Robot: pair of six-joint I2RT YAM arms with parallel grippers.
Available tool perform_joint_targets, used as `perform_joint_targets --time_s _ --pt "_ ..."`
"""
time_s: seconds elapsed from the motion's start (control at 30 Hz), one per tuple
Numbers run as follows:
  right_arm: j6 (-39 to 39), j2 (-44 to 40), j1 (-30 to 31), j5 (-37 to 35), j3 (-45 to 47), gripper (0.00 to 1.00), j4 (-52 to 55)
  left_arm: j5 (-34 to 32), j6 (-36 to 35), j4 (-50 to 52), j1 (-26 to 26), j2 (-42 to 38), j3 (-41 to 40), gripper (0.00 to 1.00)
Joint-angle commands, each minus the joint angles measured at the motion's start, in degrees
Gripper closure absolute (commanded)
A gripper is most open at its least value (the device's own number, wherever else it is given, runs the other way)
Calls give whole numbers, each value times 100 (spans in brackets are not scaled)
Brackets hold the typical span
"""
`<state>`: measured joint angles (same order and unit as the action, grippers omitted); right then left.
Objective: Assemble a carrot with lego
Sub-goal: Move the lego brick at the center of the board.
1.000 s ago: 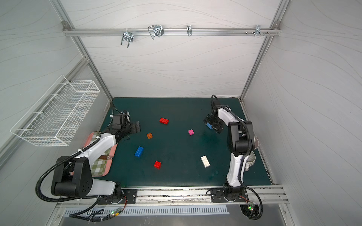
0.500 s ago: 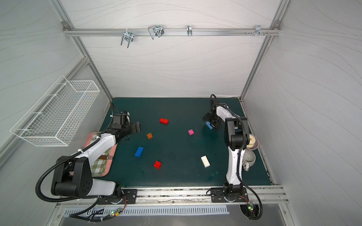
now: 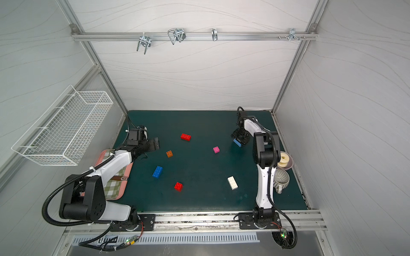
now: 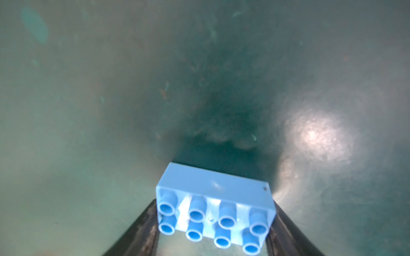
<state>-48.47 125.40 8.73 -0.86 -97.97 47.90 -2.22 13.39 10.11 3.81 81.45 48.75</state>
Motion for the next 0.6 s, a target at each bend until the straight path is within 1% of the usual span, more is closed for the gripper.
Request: perform_joint_targets --time_s 0.0,0.13,0.27,0.43,0.57 --pt "39 97 -4 54 122 43 225 87 41 21 44 47 231 3" --pt "351 -193 143 79 446 49 289 123 47 164 88 -45 251 3" --pt "690 -762 453 65 1213 51 217 160 92 293 188 -159 206 3" --pt "1110 -1488 1145 -100 2162 51 172 193 168 360 305 -359 50 3" --pt "1293 -1939 1881 -112 2822 50 37 222 224 360 323 -543 -127 3"
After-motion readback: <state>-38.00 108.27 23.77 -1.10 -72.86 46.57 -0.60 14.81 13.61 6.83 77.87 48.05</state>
